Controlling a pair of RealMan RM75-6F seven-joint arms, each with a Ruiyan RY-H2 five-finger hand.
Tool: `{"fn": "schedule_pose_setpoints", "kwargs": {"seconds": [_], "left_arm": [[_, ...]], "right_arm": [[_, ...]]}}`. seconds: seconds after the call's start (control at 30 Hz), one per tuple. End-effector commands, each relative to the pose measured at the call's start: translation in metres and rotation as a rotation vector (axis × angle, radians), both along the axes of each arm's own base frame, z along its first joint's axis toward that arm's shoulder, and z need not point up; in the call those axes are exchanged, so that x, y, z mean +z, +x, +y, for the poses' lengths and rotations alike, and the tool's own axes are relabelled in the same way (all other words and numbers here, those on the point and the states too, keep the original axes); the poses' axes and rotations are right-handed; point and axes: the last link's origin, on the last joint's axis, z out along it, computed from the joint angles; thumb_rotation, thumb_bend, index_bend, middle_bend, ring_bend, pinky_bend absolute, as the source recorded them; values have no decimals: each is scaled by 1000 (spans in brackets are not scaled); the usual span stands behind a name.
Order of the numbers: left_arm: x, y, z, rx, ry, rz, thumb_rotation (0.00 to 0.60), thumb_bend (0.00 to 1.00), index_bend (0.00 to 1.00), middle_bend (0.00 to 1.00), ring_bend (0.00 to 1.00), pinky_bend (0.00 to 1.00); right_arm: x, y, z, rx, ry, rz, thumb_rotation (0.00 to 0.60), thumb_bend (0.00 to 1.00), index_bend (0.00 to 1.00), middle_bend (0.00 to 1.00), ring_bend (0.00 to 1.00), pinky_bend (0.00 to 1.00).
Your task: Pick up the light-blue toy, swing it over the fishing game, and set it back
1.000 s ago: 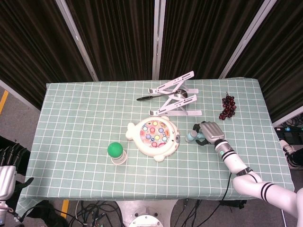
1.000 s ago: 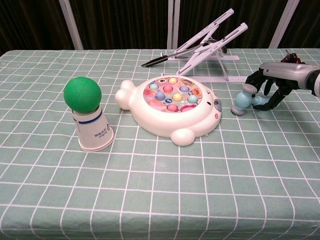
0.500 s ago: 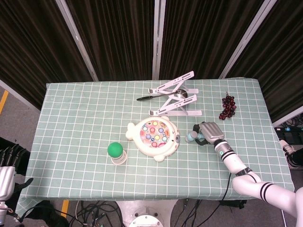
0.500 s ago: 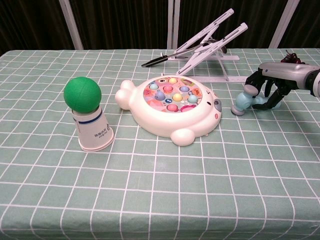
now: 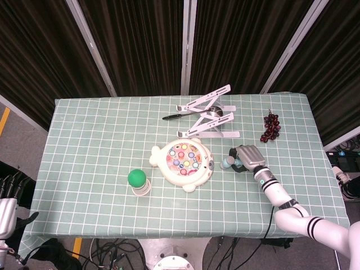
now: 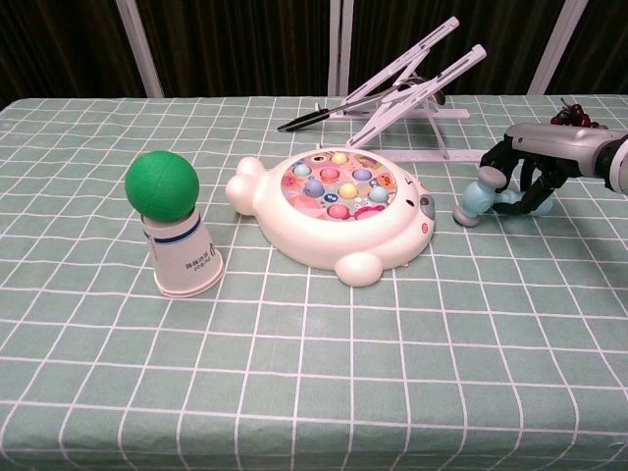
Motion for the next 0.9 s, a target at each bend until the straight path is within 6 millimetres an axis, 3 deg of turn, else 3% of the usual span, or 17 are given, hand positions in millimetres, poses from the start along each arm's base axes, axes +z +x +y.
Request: {"fn": "schedule_pose_setpoints", "kwargs": {"seconds": [0.03, 0.6, 0.77, 0.9], "left_arm": [[0, 0, 0, 0, 0, 1, 600, 0, 136, 41, 0, 0], [0, 0, 0, 5, -4, 2, 600, 0, 136, 41, 0, 0], [0, 0, -1, 4, -2, 2, 600, 0, 136, 41, 0, 0], [1, 1, -2, 2, 0, 3, 600, 0, 136, 41, 0, 0]], "right_arm": [[0, 0, 0, 2, -1, -1, 600, 280, 520, 492, 342, 427], [-1, 0, -4, 20, -13, -20, 600, 394, 637, 579, 442, 540], [9, 1, -3, 52, -20, -27, 600, 439, 683, 611, 477, 578], [29, 8, 1, 104, -21, -19, 600, 471, 717, 636, 503, 632]]}}
